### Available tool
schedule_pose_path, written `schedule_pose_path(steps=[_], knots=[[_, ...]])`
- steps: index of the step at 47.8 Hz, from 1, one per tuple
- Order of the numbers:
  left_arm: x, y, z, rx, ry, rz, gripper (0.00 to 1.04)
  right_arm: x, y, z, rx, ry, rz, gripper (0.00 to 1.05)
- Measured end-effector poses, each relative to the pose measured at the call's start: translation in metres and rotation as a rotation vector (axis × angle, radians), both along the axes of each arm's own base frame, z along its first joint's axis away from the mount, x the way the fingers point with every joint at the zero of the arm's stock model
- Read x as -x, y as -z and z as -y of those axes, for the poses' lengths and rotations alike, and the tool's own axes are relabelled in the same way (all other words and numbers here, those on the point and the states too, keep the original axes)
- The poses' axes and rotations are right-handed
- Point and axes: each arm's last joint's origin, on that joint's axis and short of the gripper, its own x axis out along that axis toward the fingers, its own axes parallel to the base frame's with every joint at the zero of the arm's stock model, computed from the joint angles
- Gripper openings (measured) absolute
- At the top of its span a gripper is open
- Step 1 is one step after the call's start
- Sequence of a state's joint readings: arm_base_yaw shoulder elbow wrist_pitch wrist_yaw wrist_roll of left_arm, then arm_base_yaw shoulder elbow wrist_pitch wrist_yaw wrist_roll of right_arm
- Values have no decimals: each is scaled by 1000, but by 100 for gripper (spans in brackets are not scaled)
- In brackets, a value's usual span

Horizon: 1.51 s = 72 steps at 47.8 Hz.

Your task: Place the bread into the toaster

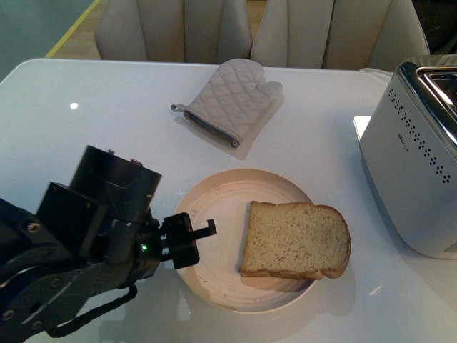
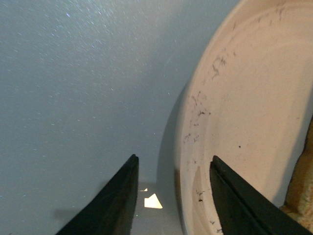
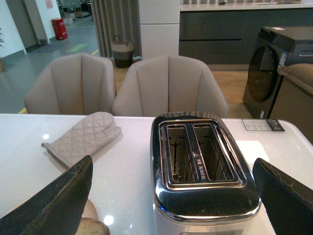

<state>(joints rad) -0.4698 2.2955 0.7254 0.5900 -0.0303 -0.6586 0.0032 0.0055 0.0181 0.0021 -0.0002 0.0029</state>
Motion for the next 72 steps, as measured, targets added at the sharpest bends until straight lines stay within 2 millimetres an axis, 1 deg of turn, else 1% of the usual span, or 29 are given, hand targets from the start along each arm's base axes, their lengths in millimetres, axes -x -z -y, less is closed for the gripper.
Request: schedule_pose_path(steps=[3, 6, 11, 13, 16, 18, 22, 23, 24, 25, 26, 30, 32, 34, 37, 40, 43, 45, 47, 49, 54, 59, 72], knots=[[-1, -10, -8, 18, -27, 35, 56, 0, 0, 0, 0, 0, 0, 96], [-3, -28, -21, 33, -77, 106, 66, 0, 0, 0, 0, 0, 0, 96], [-2, -55, -40, 64, -137, 205, 79, 0, 0, 0, 0, 0, 0, 96], [1, -71, -52, 79, -171, 263, 86, 0, 0, 0, 0, 0, 0, 96], [6, -87, -64, 91, -203, 318, 93, 0, 0, 0, 0, 0, 0, 96], [13, -103, -75, 100, -230, 366, 99, 0, 0, 0, 0, 0, 0, 96], [37, -140, -97, 122, -266, 481, 97, 0, 0, 0, 0, 0, 0, 96], [50, -159, -104, 140, -270, 539, 98, 0, 0, 0, 0, 0, 0, 96], [55, -166, -106, 147, -273, 569, 98, 0, 0, 0, 0, 0, 0, 96], [58, -169, -108, 146, -273, 576, 98, 0, 0, 0, 0, 0, 0, 96], [66, -179, -111, 157, -275, 613, 98, 0, 0, 0, 0, 0, 0, 96], [87, -205, -117, 187, -278, 716, 98, 0, 0, 0, 0, 0, 0, 96], [102, -217, -121, 91, -274, 840, 90, 0, 0, 0, 0, 0, 0, 96], [115, -223, -126, 7, -229, 896, 83, 0, 0, 0, 0, 0, 0, 96], [133, -226, -135, -118, -178, 946, 73, 0, 0, 0, 0, 0, 0, 96], [145, -226, -138, -226, -147, 1002, 62, 0, 0, 0, 0, 0, 0, 96], [151, -225, -138, -276, -111, 1036, 49, 0, 0, 0, 0, 0, 0, 96], [153, -221, -138, -305, -95, 1037, 39, 0, 0, 0, 0, 0, 0, 96], [154, -218, -139, -316, -89, 1034, 32, 0, 0, 0, 0, 0, 0, 96], [156, -215, -139, -327, -83, 1034, 21, 0, 0, 0, 0, 0, 0, 96], [158, -211, -139, -334, -80, 1040, 3, 0, 0, 0, 0, 0, 0, 96], [161, -206, -139, -339, -77, 1037, 3, 0, 0, 0, 0, 0, 0, 96], [166, -201, -139, -342, -76, 1045, 3, 0, 0, 0, 0, 0, 0, 96]])
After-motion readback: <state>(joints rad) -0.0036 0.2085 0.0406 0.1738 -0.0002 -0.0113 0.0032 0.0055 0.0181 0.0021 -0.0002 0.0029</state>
